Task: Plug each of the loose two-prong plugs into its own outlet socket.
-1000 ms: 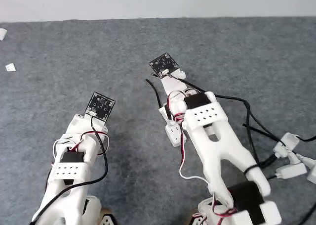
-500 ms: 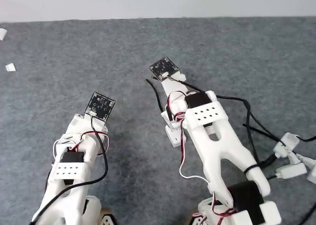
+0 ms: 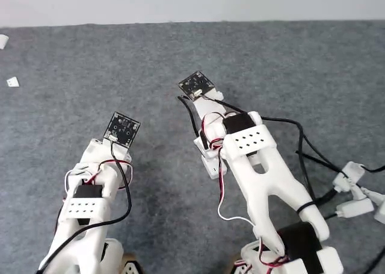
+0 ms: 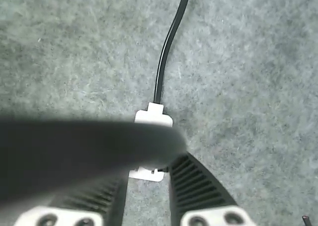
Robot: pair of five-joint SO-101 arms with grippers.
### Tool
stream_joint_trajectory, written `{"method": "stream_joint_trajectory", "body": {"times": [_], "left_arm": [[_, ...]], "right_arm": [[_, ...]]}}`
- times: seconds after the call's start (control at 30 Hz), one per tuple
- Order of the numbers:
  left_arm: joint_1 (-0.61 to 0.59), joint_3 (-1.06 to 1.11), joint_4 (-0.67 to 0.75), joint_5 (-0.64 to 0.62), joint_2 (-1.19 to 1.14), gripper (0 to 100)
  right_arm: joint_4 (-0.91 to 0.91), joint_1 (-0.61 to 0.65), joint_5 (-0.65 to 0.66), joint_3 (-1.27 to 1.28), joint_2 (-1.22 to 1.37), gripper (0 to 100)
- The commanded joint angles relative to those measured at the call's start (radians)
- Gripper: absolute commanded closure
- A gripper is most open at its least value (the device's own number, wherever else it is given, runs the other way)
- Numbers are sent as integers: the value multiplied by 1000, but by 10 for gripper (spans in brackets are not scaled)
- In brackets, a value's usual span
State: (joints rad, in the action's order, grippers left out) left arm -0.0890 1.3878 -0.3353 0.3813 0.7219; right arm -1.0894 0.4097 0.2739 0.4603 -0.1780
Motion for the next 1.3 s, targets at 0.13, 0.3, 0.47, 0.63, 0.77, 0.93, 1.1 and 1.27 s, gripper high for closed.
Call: {"method": "stream_joint_trajectory", "body": {"times": [0.13,0.3,0.47,0.63,0.77,0.93,1.1,1.27], "left_arm": [[-18,-13,29,-5,18,986],[-18,-13,29,-5,18,986],[-20,-13,29,-5,18,986],[-20,-13,29,-5,18,986],[-20,-13,29,-5,18,986],[-20,-13,29,-5,18,986],[-21,-13,29,-5,18,986],[-21,-13,29,-5,18,986]], "right_arm": [[25,5,9,-5,-38,991],[90,2,29,43,-38,991],[94,1,49,74,-38,991],[96,-1,52,120,-38,991],[140,-1,89,181,-38,991],[163,-1,120,226,-38,991],[166,-1,129,250,-18,991],[157,1,129,256,88,991]]}}
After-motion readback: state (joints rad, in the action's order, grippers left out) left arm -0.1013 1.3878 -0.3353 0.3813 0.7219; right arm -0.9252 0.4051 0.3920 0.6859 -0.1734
